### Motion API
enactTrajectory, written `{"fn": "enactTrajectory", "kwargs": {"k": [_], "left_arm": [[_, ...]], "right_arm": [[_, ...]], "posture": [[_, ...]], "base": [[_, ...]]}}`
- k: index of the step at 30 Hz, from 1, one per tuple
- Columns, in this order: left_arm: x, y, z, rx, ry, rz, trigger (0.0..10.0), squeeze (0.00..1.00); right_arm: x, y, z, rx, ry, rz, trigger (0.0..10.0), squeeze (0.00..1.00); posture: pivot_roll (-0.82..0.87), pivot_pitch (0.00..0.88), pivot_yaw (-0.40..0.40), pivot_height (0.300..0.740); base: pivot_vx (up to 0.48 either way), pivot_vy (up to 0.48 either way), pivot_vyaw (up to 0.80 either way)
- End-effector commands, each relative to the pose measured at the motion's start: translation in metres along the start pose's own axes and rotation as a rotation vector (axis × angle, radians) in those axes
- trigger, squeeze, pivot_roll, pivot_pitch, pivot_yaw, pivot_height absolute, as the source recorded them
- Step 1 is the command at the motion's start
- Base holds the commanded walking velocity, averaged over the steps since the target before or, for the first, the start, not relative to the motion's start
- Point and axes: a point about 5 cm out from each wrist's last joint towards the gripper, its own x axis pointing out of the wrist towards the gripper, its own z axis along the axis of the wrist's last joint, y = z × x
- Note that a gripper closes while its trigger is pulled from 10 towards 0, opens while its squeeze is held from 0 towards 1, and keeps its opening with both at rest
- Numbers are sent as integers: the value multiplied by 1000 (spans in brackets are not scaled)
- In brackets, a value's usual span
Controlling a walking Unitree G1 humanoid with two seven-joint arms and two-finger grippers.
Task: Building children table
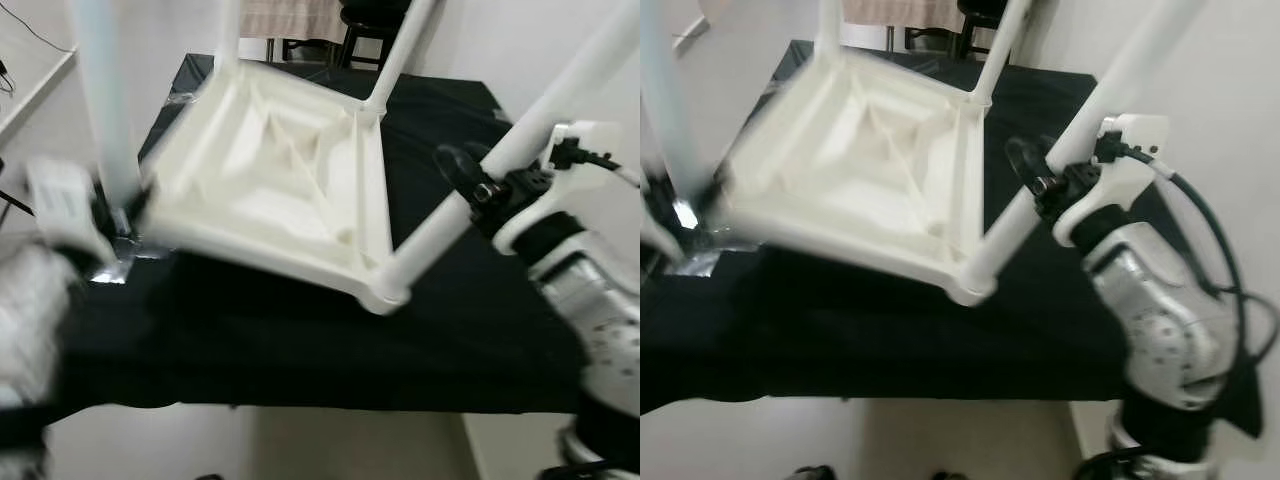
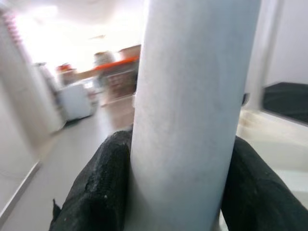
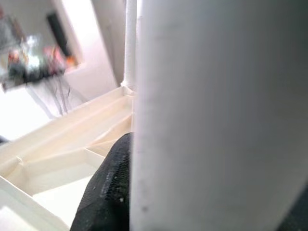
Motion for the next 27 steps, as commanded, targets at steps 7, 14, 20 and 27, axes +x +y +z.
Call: {"fn": "enactTrajectory", "kwargs": {"k": [7, 14, 20, 27], "left_arm": [[70, 26, 211, -17, -611, -153, 0, 0], [118, -33, 268, -97, -618, -399, 0, 0], [139, -117, 254, -271, -493, -805, 10000, 1000], [140, -139, 226, -375, -404, -1025, 10000, 1000]], "right_arm": [[7, -46, -90, -11, 374, -489, 0, 0], [31, -21, -155, 262, 522, -566, 0, 0], [27, -31, -204, 316, 625, -795, 10000, 0], [-1, -55, -228, 237, 667, -968, 10000, 1000]], "posture": [[93, 184, -30, 740], [99, 208, 26, 740], [100, 252, 74, 740], [95, 275, 73, 740]], "base": [[0, 0, 0], [0, 0, 0], [0, 0, 0], [0, 0, 0]]}}
